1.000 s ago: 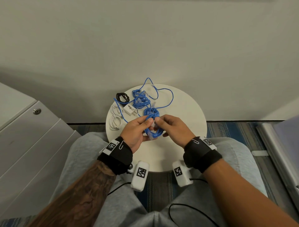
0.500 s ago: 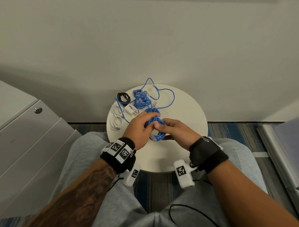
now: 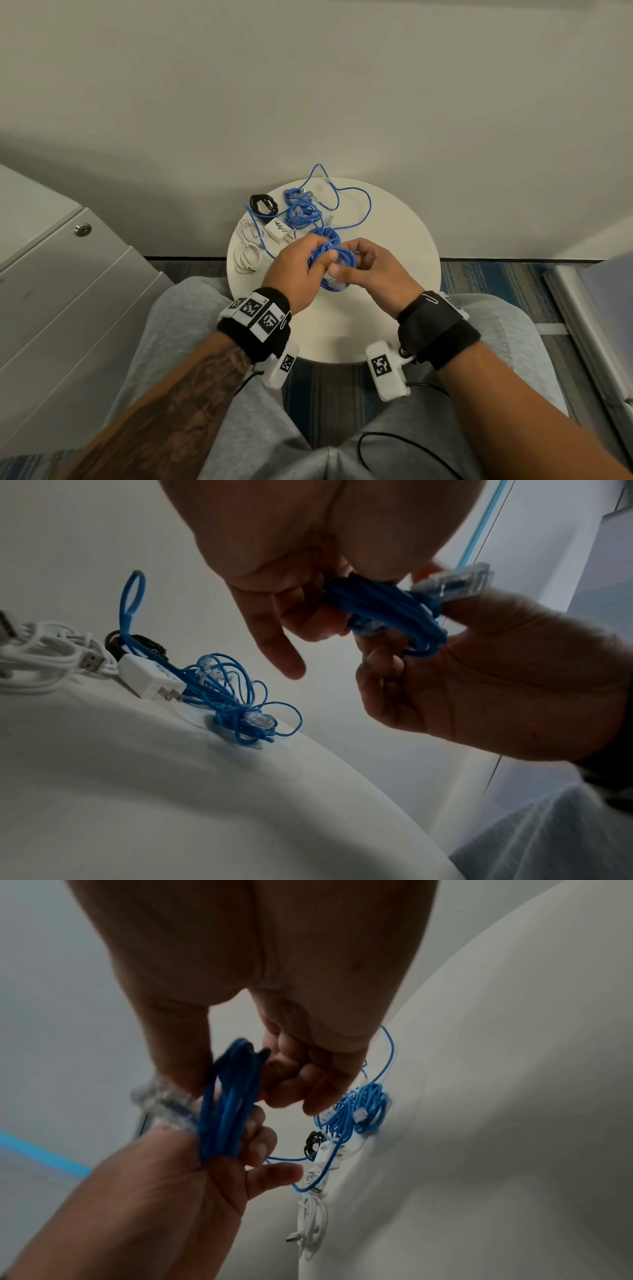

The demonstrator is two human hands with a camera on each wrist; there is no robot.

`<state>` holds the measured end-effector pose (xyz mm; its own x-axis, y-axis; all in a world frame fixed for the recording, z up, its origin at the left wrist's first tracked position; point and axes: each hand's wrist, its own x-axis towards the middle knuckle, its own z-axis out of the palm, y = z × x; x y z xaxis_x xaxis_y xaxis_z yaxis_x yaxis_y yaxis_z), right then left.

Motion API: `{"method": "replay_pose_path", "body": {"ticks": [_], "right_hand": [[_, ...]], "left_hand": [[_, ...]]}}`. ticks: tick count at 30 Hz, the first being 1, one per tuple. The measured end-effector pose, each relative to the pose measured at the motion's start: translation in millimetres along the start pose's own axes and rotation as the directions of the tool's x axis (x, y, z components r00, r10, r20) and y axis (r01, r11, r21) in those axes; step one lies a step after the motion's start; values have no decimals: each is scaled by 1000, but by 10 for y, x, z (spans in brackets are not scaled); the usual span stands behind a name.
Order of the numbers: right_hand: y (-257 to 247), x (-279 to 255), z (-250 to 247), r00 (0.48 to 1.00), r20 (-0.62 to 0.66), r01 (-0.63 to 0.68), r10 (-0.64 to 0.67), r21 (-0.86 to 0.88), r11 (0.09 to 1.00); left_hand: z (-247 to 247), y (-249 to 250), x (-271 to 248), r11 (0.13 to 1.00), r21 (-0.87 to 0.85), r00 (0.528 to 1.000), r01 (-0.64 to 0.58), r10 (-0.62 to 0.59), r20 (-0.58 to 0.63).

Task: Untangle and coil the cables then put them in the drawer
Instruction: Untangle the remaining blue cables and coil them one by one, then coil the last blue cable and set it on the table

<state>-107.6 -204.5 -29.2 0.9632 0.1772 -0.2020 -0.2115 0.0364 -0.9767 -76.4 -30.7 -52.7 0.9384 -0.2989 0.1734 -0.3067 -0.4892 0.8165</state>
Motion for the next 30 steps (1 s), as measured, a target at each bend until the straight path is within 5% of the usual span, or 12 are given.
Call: {"method": "replay_pose_path", "body": {"ticks": [7, 13, 16, 23, 27, 30], "right_hand": [[15, -12, 14, 988, -53, 132, -148, -230, 964], [45, 43, -46, 964, -96, 203, -246, -328, 923], [33, 86, -189, 972, -70, 183, -225, -373, 909], [-79, 279, -402, 979, -130, 85, -155, -431, 898], [-134, 609, -842, 932, -361, -186, -35, -558, 809], [-52, 821, -1057, 898, -426, -369, 112, -588, 720]], "left_hand": [[-45, 58, -24, 976, -189, 993, 112, -102, 63], [-69, 104, -5, 803, -479, 934, 354, -277, 225], [-98, 79, 8, 742, -557, 927, 375, -300, 224], [-93, 58, 160, 858, -375, 934, 352, -297, 197], [-100, -47, 414, 957, -5, 950, 291, -289, 117], [-111, -110, 702, 949, 167, 962, 267, -273, 12]]}}
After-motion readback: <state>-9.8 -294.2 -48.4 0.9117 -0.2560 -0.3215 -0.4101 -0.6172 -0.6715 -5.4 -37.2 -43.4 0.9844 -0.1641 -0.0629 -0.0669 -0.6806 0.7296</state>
